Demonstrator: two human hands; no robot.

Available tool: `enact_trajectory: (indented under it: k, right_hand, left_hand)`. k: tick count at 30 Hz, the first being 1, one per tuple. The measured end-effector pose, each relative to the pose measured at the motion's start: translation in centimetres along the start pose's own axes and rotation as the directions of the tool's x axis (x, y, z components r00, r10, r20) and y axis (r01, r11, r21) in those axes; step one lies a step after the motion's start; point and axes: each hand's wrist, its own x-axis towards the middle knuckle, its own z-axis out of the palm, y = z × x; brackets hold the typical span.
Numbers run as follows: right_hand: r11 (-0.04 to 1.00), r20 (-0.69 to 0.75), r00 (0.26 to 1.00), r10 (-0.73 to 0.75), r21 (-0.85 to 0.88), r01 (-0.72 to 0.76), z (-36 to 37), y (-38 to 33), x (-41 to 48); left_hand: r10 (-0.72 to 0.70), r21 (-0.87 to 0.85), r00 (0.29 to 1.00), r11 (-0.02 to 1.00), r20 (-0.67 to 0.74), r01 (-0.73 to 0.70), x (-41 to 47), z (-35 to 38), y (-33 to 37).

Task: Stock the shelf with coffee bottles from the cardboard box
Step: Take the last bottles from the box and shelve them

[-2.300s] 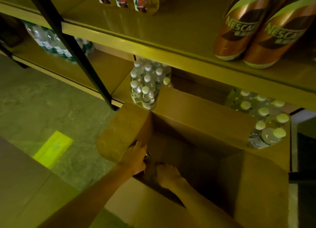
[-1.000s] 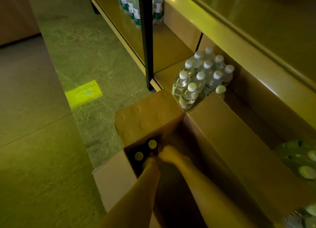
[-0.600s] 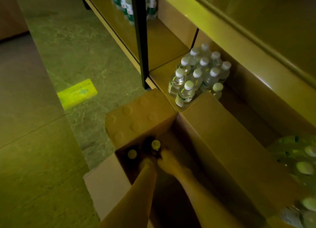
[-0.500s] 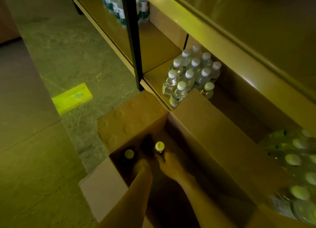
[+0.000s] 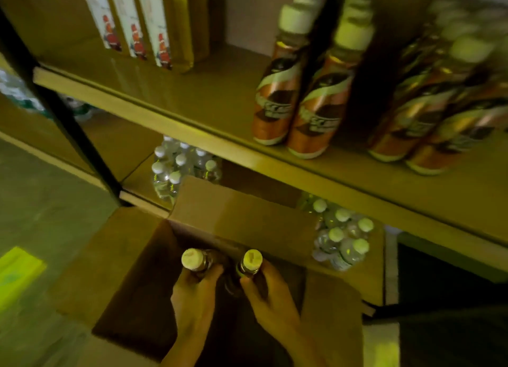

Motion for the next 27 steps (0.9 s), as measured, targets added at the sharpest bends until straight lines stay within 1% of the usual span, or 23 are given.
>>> enact_trajectory:
  k: [3,5,8,11,14,17,18,20,23,25,27]
  right_hand:
    - [0.995,-0.131,0.991,-0.041,0.080,0.052,-3.1,-1.6,-2.8]
    - [0.989,-0.196,0.980,-0.044,0.127,0.070,-4.9,-3.0,-4.3]
    - [0.979,-0.276,0.957,-0.094,0.151,0.139,-7.9,-5.7,-6.5]
    - [0.968,-0.362,0.923,-0.132,0.155,0.200,-10.8,-8.3,-8.4]
    - [0.961,-0.440,0.883,-0.161,0.133,0.241,-13.7,-10.3,-9.7]
    - [0.950,-0.517,0.827,-0.223,0.075,0.304,-16.6,-13.2,-10.7]
    - [0.943,-0.545,0.804,-0.236,0.071,0.325,-17.6,-14.2,-10.9]
    - [0.928,-0.591,0.765,-0.257,0.070,0.366,-19.6,-16.1,-11.0]
    - [0.922,-0.634,0.721,-0.280,0.033,0.386,-22.2,-18.1,-9.8]
    - [0.927,-0.658,0.696,-0.286,-0.005,0.376,-23.5,-18.7,-8.5]
    - [0.937,-0.674,0.683,-0.281,-0.041,0.346,-24.4,-18.9,-7.2]
  left_hand:
    - [0.170,0.052,0.979,0.983,0.115,-0.177,-1.6,0.2,1.1]
    - [0.261,0.068,0.943,0.958,0.205,-0.280,-3.2,0.7,2.8]
    - [0.393,0.036,0.868,0.906,0.305,-0.423,-5.8,1.0,5.4]
    - [0.493,-0.076,0.765,0.857,0.415,-0.510,-8.2,1.5,8.6]
    - [0.563,-0.182,0.651,0.810,0.510,-0.558,-10.3,2.4,11.9]
    - [0.651,-0.275,0.520,0.732,0.553,-0.623,-12.6,3.4,15.4]
    - [0.678,-0.305,0.485,0.706,0.553,-0.639,-13.2,3.9,16.6]
    - [0.708,-0.358,0.439,0.677,0.553,-0.643,-14.0,5.0,18.7]
    - [0.742,-0.355,0.408,0.633,0.532,-0.689,-14.3,7.0,21.4]
    - [0.746,-0.332,0.413,0.625,0.523,-0.707,-14.0,8.4,22.5]
    - [0.736,-0.325,0.441,0.643,0.514,-0.693,-13.6,9.7,23.1]
